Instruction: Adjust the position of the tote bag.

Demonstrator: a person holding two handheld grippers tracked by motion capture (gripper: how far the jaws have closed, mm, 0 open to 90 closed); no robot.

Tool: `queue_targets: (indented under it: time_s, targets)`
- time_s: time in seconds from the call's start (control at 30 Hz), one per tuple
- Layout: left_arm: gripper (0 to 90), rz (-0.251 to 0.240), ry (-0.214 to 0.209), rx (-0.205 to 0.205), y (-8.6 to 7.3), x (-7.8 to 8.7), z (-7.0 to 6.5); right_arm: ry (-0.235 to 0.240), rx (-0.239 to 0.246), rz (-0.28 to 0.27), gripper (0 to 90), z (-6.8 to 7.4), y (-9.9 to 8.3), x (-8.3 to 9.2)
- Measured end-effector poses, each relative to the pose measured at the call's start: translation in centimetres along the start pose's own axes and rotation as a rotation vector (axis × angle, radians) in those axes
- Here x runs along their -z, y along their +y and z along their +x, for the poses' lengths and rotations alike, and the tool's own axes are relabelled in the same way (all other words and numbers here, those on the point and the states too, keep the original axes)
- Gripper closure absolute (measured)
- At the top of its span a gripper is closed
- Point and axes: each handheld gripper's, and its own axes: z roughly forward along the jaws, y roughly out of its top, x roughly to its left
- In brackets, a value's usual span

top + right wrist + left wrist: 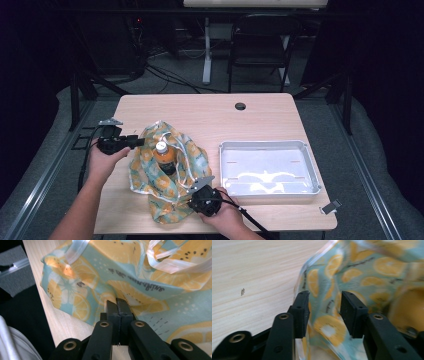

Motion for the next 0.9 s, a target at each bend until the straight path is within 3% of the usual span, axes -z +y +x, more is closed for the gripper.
queue_targets:
  time_s: [0.03,0.1,0.27,0.3,0.5,0.7,0.9]
  targets:
    - [56.6,-0.038,-0.019,0.005,-0.4,1.2,-0.6,0.002,-0.008,-0.01,90.0,-0.1,0.1,0.2]
    - [55.9,-0.06,-0.034,0.006,-0.7,2.0,-1.1,0.001,-0.009,-0.016,90.0,-0.1,0.1,0.2]
    - [55.8,-0.073,-0.085,-0.02,-2.4,3.3,-3.1,-0.002,-0.018,-0.022,89.1,-0.1,-0.1,0.3]
    - [56.3,-0.067,-0.089,-0.034,-3.1,3.2,-3.9,0.006,-0.018,-0.024,83.0,-0.1,0.0,0.5]
    - [57.9,-0.045,-0.122,-0.046,-5.0,2.0,-5.9,0.023,-0.026,-0.066,73.9,0.1,0.0,1.7]
    - [59.0,-0.049,-0.14,-0.051,-6.3,1.5,-6.9,0.043,-0.039,-0.107,70.4,0.4,0.1,3.3]
    - [59.4,-0.036,-0.174,-0.103,-7.7,1.4,-8.5,0.02,-0.031,-0.194,70.0,0.4,0.9,6.2]
